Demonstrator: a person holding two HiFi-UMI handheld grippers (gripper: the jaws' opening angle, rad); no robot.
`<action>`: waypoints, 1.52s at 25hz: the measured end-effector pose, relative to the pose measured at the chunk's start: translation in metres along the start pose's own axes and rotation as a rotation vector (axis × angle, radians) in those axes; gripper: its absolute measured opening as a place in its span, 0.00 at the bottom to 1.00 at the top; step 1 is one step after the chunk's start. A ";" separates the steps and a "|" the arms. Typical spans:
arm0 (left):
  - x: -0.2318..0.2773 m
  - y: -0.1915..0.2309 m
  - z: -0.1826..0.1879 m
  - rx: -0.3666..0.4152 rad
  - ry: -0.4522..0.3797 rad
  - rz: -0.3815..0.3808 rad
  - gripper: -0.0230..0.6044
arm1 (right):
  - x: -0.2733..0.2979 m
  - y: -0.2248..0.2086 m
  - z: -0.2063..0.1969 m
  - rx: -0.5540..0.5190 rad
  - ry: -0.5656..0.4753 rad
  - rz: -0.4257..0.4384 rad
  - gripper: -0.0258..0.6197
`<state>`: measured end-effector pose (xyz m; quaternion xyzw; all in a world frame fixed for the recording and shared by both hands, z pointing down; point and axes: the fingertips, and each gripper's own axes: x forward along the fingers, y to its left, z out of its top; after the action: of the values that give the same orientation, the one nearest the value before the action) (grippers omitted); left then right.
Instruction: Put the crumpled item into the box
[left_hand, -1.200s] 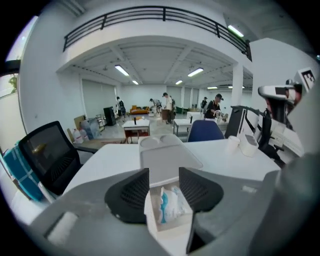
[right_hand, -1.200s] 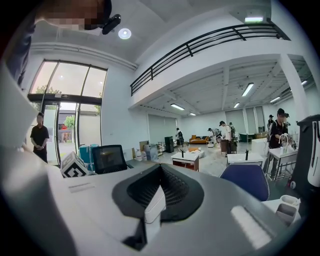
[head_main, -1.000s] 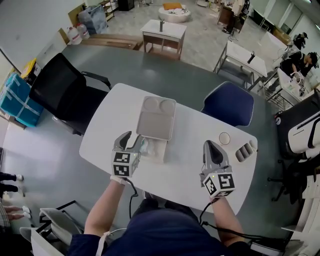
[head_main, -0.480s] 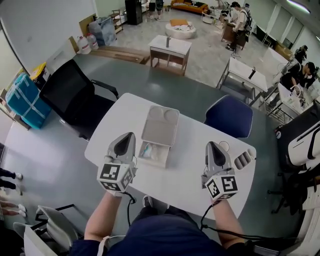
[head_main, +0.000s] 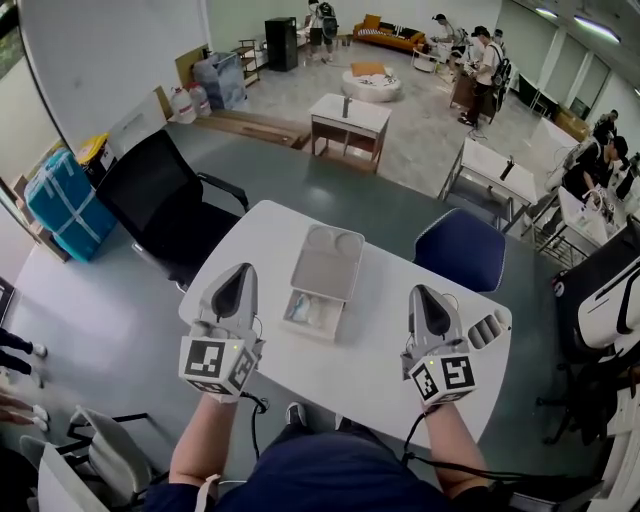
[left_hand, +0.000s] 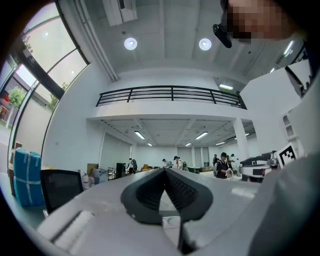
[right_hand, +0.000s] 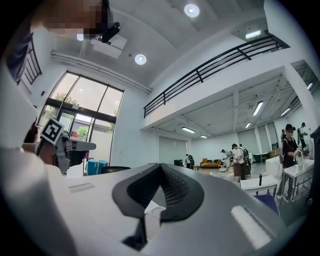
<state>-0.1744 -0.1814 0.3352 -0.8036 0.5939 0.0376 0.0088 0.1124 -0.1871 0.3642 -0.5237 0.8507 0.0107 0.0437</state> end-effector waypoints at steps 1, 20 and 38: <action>-0.003 0.002 0.003 0.005 -0.009 0.010 0.04 | -0.001 0.001 0.002 0.002 -0.007 -0.001 0.04; -0.014 0.008 0.007 0.016 -0.036 0.048 0.04 | -0.013 0.006 0.014 0.001 -0.059 0.031 0.04; -0.008 0.012 0.004 0.004 -0.026 0.041 0.04 | -0.008 0.007 0.012 0.002 -0.043 0.035 0.04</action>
<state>-0.1887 -0.1768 0.3327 -0.7908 0.6101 0.0471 0.0173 0.1102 -0.1757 0.3526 -0.5083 0.8586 0.0221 0.0624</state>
